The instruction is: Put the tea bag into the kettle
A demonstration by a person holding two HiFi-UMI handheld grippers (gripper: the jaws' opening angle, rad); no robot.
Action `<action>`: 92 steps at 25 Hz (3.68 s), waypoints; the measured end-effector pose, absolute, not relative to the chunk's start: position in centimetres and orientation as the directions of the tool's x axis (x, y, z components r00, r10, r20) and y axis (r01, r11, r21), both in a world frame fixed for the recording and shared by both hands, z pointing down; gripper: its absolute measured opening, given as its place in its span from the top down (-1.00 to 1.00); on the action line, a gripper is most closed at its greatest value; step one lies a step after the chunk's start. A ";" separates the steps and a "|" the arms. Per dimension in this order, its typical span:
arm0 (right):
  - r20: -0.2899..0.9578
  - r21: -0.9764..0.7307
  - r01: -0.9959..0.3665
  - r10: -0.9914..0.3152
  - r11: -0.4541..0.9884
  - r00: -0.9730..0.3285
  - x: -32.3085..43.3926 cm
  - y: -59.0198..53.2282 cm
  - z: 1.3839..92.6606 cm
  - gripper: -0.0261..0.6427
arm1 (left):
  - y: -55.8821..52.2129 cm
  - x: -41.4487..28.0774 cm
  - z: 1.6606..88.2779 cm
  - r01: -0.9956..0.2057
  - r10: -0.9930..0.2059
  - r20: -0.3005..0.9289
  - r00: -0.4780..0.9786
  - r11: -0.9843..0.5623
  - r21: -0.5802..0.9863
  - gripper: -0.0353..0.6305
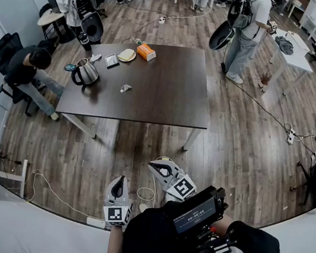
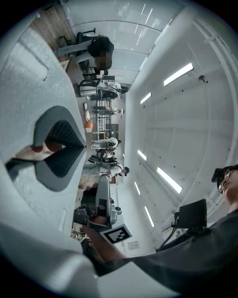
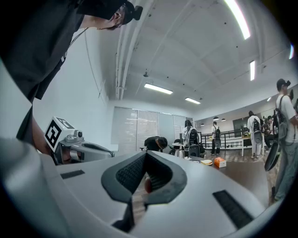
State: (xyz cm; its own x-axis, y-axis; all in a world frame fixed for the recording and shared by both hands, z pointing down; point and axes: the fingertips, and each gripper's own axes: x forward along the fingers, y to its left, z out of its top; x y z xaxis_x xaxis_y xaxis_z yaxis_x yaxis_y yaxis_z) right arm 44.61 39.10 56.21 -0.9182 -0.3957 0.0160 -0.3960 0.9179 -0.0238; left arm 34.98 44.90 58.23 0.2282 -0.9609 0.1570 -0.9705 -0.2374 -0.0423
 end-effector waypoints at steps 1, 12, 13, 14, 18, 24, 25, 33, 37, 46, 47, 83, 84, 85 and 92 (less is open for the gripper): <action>0.010 -0.013 -0.391 -0.391 0.920 -0.920 44.7 38.7 56.0 0.91 | 44.5 35.1 57.9 -0.972 -0.964 0.148 0.223 -0.232 -0.046 0.89; -0.046 -0.058 -0.366 -0.369 0.929 -0.928 46.3 37.4 56.0 0.90 | 42.9 37.0 57.7 -0.967 -0.961 0.146 0.236 -0.247 -0.062 0.89; -0.046 -0.053 -0.357 -0.360 0.932 -0.932 46.0 37.2 56.2 0.90 | 42.7 36.7 57.6 -0.968 -0.961 0.147 0.233 -0.244 -0.064 0.89; -0.042 -0.046 -0.349 -0.351 0.936 -0.936 45.4 37.2 56.2 0.90 | 42.6 36.3 57.5 -0.968 -0.962 0.149 0.229 -0.241 -0.069 0.89; -0.033 -0.019 -0.328 -0.329 0.944 -0.944 43.9 37.6 56.0 0.90 | 42.8 35.1 57.3 -0.968 -0.962 0.157 0.226 -0.240 -0.079 0.89; -0.027 -0.032 -0.315 -0.316 0.949 -0.948 44.9 37.6 57.3 0.90 | 42.5 36.4 56.6 -0.961 -0.959 0.165 0.232 -0.252 -0.114 0.89; -0.026 -0.033 -0.318 -0.319 0.947 -0.947 45.2 37.4 57.2 0.90 | 42.5 36.8 56.7 -0.960 -0.958 0.165 0.235 -0.255 -0.116 0.89; -0.061 -0.103 -0.330 -0.337 0.938 -0.939 48.3 34.9 58.1 0.90 | 42.8 40.0 58.2 -0.957 -0.947 0.166 0.276 -0.286 -0.042 0.89; -0.095 -0.111 -0.306 -0.316 0.946 -0.944 47.4 34.4 57.7 0.90 | 42.9 40.4 58.5 -0.964 -0.953 0.179 0.244 -0.258 -0.064 0.89; -0.040 -0.072 -0.275 -0.279 0.959 -0.960 44.2 32.8 59.0 0.90 | 40.3 36.9 59.4 -0.976 -0.964 0.166 0.206 -0.216 -0.040 0.89; -0.049 -0.077 -0.278 -0.282 0.958 -0.958 43.5 32.3 58.4 0.90 | 39.4 36.1 59.1 -0.974 -0.965 0.157 0.213 -0.222 -0.044 0.89; 0.069 0.029 -0.306 -0.308 0.951 -0.949 19.4 15.3 58.3 0.90 | 27.1 12.6 58.3 -0.949 -0.943 0.109 0.314 -0.313 0.023 0.89; 0.068 0.031 -0.297 -0.298 0.955 -0.952 18.8 13.9 58.4 0.90 | 26.4 12.4 58.3 -0.943 -0.937 0.105 0.332 -0.327 0.060 0.89; 0.062 0.033 -0.286 -0.287 0.958 -0.956 18.1 12.6 58.3 0.90 | 25.6 12.2 58.3 -0.932 -0.928 0.100 0.358 -0.350 0.089 0.89; 0.084 0.045 -0.254 -0.257 0.966 -0.963 16.5 5.1 57.9 0.90 | 18.5 12.4 57.4 -0.913 -0.911 0.074 0.405 -0.397 0.097 0.89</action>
